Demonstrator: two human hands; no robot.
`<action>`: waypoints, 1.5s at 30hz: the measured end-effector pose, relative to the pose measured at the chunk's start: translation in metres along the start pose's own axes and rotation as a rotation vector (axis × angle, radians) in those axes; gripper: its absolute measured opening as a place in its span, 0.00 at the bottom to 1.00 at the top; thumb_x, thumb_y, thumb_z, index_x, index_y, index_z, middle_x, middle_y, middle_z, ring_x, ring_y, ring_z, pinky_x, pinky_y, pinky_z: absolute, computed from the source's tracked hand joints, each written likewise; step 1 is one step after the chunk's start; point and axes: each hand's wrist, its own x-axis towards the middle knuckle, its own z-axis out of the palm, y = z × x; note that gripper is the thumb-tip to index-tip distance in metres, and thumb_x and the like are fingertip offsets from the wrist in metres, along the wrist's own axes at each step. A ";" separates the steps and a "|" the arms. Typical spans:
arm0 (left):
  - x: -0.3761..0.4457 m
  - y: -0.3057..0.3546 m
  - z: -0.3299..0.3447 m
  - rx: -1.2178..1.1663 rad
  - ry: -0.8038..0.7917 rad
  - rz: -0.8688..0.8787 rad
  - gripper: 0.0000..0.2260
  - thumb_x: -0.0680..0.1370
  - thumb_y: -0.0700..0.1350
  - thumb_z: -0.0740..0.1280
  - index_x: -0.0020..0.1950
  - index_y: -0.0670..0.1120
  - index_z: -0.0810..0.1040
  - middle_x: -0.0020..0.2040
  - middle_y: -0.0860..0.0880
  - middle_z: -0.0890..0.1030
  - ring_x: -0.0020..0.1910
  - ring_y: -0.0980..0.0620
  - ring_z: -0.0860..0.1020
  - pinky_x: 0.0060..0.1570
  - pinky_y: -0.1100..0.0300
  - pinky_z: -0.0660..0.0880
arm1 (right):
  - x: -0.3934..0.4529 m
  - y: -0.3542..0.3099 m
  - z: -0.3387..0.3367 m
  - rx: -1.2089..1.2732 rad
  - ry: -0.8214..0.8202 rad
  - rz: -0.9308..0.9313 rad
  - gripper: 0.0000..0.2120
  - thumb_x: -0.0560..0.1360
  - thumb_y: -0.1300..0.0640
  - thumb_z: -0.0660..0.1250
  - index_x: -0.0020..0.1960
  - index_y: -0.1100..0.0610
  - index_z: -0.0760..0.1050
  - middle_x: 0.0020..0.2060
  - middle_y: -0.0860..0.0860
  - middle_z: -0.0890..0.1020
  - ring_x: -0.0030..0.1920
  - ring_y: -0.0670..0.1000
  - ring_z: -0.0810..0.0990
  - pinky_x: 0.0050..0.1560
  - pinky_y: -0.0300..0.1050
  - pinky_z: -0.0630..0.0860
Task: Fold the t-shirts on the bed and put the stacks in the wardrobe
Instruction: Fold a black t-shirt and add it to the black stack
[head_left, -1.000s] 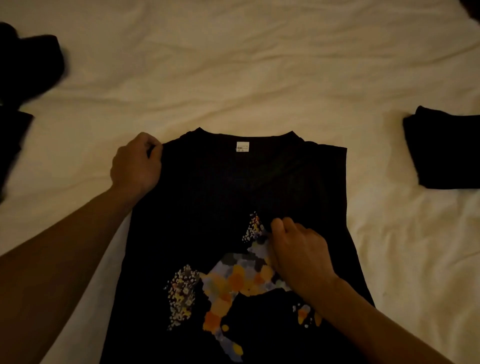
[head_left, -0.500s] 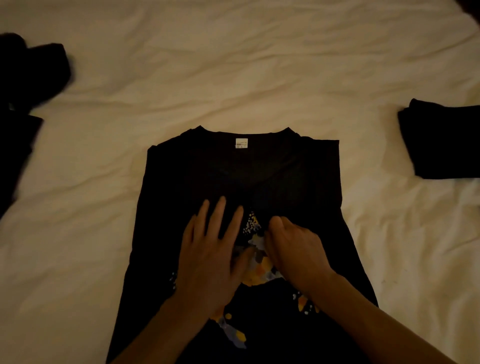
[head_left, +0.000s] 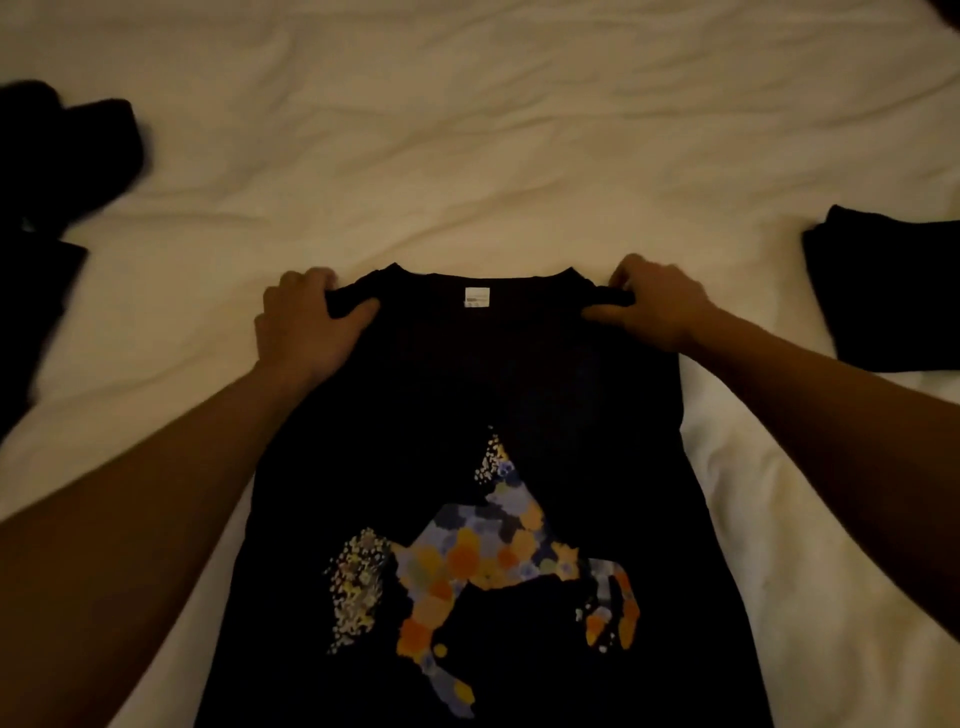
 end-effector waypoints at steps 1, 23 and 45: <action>0.003 0.003 -0.002 -0.042 -0.008 -0.007 0.21 0.78 0.57 0.67 0.65 0.44 0.76 0.63 0.41 0.77 0.63 0.39 0.73 0.60 0.48 0.71 | 0.002 0.000 0.002 0.041 -0.027 -0.053 0.21 0.77 0.43 0.67 0.59 0.59 0.72 0.55 0.58 0.77 0.56 0.59 0.75 0.53 0.52 0.71; -0.116 -0.021 -0.051 -0.435 0.230 0.326 0.07 0.80 0.47 0.68 0.50 0.60 0.76 0.49 0.55 0.80 0.51 0.56 0.78 0.50 0.67 0.72 | -0.138 0.018 0.009 0.302 0.522 -0.435 0.18 0.76 0.43 0.61 0.45 0.58 0.75 0.39 0.49 0.72 0.40 0.51 0.72 0.39 0.45 0.66; -0.246 -0.094 -0.016 -0.384 0.100 0.128 0.19 0.76 0.57 0.65 0.61 0.46 0.76 0.58 0.49 0.72 0.56 0.46 0.76 0.54 0.52 0.71 | -0.271 0.055 0.123 0.060 0.301 -0.557 0.15 0.76 0.44 0.63 0.54 0.54 0.79 0.48 0.49 0.75 0.46 0.51 0.76 0.46 0.46 0.73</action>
